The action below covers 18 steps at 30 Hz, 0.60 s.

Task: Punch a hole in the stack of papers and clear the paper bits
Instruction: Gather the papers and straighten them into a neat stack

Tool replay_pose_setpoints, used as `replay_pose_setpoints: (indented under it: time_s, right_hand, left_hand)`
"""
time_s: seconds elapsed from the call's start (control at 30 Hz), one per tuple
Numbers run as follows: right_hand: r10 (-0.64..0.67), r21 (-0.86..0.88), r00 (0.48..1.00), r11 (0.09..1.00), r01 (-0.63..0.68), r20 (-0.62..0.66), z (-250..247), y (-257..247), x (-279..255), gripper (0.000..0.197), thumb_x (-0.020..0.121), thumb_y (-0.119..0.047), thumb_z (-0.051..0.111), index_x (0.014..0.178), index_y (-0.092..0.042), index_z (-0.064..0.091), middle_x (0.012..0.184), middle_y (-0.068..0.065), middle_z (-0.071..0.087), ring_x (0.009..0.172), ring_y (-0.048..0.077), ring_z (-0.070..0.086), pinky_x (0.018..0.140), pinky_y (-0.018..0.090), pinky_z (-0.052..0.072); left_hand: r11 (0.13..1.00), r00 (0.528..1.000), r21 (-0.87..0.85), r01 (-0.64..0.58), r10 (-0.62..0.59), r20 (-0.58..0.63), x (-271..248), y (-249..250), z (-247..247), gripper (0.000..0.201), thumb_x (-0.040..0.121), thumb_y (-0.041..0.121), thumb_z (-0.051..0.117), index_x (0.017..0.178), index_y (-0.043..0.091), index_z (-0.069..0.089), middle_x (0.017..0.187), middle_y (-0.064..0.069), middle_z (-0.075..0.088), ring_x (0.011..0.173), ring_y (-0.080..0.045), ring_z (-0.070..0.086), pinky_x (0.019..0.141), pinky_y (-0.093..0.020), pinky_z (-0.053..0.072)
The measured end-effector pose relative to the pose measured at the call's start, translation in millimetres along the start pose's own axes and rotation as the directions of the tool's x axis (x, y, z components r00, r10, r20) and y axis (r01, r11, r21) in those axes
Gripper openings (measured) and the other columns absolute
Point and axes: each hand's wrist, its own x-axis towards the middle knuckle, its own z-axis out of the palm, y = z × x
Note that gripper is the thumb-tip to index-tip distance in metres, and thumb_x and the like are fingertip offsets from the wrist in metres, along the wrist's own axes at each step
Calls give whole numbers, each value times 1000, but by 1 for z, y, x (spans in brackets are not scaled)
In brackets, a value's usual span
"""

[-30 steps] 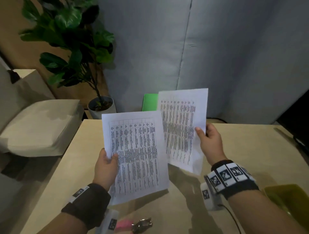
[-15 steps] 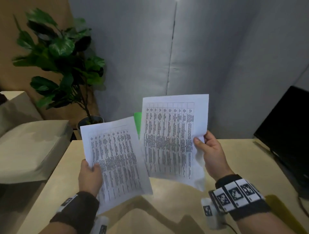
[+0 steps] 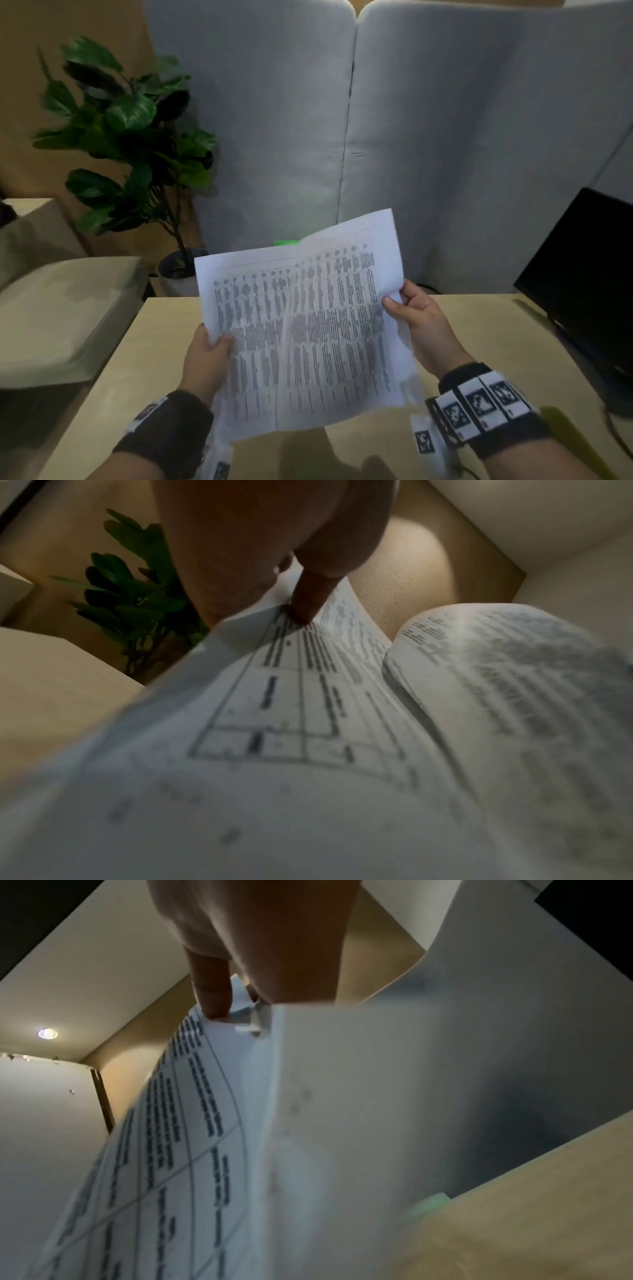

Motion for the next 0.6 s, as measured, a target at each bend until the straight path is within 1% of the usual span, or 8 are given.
replay_pose_setpoints:
  time_s: [0.1,0.17,0.23,0.33,0.43,0.5,0.53,0.6]
  right_hand:
    - [21,-113,999,993,-24,-28,6,11,-2,27,93,3,50,118,-1,60,110,15,71,103,30,66,91,40,53]
    - [36,-180,997,983,-46,-61,9,17,-2,25,93,0,52,116,-4,61,106,12,73,99,30,67,89,42,54]
    - [57,-214,995,974,-74,-82,10,23,-3,25,94,-5,54,119,-8,60,103,11,74,97,32,69,90,47,54]
    - [58,-246,994,966,-79,-94,7,31,-2,23,96,-10,53,117,-14,60,109,7,73,101,30,68,94,52,51]
    - [30,-284,992,957,-64,-122,3,37,-1,19,97,-11,52,112,-20,59,110,5,71,103,27,68,96,53,50]
    - [0,-324,989,945,-48,-149,1,41,-1,20,96,-12,53,108,-28,53,108,6,71,101,28,68,93,54,50]
    - [-17,-347,986,937,-43,-167,1,43,-1,23,96,-12,54,107,-32,49,107,7,70,99,29,68,92,54,51]
    - [-45,-359,980,933,-29,-195,-1,46,-2,32,95,-10,54,107,-38,41,105,5,70,96,28,69,88,50,54]
  left_hand:
    - [999,993,-36,6,-2,117,-9,4,8,23,95,19,53,117,25,54,111,-2,67,102,-27,66,89,-49,53]
    - [998,983,-60,17,-5,184,-18,12,16,17,95,19,53,110,27,59,108,-1,69,101,-26,67,92,-53,52]
    - [998,975,-55,9,3,224,-29,25,23,18,99,24,46,95,31,62,97,2,70,99,-25,66,92,-48,51]
    - [968,955,-211,135,-70,289,-44,35,28,50,98,54,20,87,35,65,82,5,75,94,-21,66,90,-41,48]
    - [946,947,-296,136,-36,319,-46,29,29,62,88,65,13,98,35,66,97,1,76,98,-23,69,91,-43,48]
    - [969,940,-241,52,34,339,-47,26,35,39,90,55,32,108,35,61,108,0,72,96,-15,70,84,-35,53]
    - [980,939,-198,-7,75,337,-46,24,39,22,92,43,44,110,38,57,110,3,70,93,-9,70,78,-27,55]
    - [986,937,-124,-109,143,319,-48,19,47,26,93,21,55,107,42,51,107,8,66,91,-6,68,67,-17,55]
